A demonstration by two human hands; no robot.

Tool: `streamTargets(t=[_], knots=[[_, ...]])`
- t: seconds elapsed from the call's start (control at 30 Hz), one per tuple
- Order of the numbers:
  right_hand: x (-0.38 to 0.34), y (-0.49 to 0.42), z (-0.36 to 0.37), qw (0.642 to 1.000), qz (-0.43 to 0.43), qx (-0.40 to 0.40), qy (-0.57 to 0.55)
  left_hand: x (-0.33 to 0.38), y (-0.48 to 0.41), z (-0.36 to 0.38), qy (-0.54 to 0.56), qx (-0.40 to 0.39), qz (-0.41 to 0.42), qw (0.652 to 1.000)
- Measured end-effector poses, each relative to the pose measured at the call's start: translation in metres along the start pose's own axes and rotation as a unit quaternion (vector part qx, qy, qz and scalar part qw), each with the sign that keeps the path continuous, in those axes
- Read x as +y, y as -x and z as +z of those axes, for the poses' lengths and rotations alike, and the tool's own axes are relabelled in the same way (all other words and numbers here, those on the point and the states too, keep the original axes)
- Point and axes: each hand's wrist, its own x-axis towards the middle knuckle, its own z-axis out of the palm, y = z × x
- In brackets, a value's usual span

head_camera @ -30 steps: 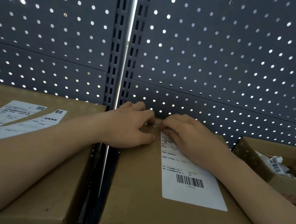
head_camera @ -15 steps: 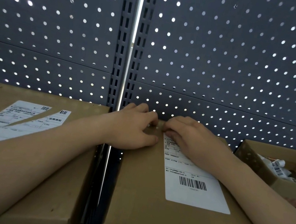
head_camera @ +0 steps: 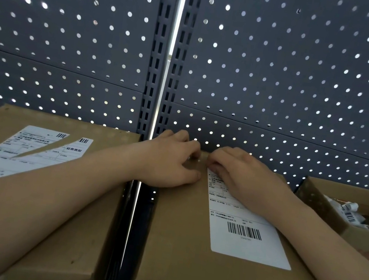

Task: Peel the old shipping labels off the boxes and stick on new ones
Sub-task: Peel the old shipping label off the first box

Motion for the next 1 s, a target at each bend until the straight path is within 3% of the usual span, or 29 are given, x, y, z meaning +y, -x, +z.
streamTargets(t=[1.0], knots=[[-0.0002,-0.0068,-0.0038,0.999,-0.009,0.024,-0.044,0.0006,-0.0005,-0.0018,-0.004,-0.017,-0.006,1.0]])
